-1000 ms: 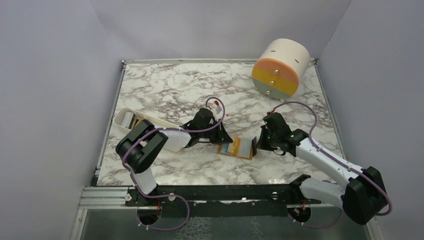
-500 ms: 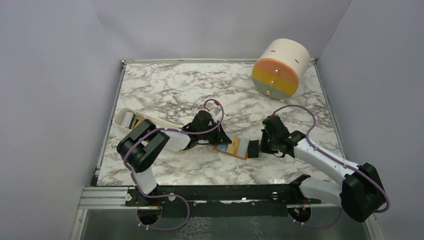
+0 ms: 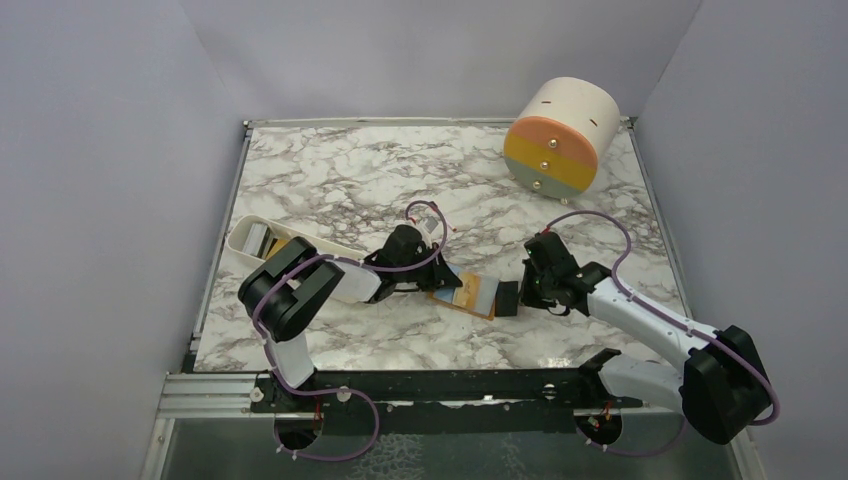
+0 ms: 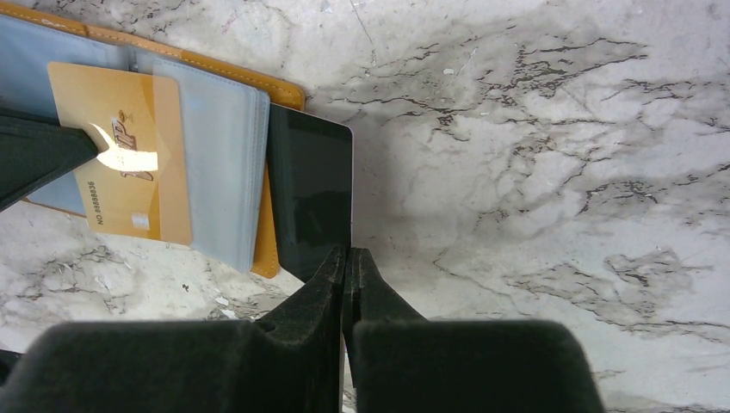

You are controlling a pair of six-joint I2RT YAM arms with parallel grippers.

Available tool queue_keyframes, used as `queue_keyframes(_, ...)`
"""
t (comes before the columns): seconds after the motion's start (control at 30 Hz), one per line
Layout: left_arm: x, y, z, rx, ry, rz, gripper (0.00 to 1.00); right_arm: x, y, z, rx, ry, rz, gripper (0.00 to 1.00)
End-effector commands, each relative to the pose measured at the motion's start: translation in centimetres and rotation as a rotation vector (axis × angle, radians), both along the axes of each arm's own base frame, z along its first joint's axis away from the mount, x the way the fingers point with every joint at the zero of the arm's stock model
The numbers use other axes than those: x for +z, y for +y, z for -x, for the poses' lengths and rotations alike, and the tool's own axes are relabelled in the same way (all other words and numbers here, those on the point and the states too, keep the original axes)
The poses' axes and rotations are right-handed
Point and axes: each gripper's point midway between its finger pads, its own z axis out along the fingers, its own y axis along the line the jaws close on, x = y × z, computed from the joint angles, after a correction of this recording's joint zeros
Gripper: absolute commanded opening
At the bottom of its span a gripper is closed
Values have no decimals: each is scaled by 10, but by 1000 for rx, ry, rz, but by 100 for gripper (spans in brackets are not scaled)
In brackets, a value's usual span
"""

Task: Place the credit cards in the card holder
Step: Insert the credit card into the card holder.

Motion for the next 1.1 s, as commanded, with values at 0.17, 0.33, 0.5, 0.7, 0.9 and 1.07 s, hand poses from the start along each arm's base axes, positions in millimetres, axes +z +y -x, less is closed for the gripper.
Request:
queue_keyframes(0.17, -16, 3, 3, 2, -5, -31, 0, 1, 1, -5, -1, -14, 7, 1)
queue_keyframes(0.33, -21, -2, 7, -11, 11, -32, 0, 3, -1, -5, 0, -18, 13, 1)
queue_keyframes(0.5, -27, -7, 11, -15, 44, -29, 0, -2, 1, -7, 4, -7, 19, 1)
queue_keyframes(0.7, -18, -12, 10, -21, 23, -14, 0, -4, 2, -8, 0, -7, 17, 1)
queue_keyframes(0.9, -19, -17, 14, -37, 14, -19, 0, -1, 7, -16, 20, -27, 11, 1)
queue_keyframes(1.07, -17, -20, 18, -59, 15, -11, 0, 4, 10, -22, 28, -42, 14, 1)
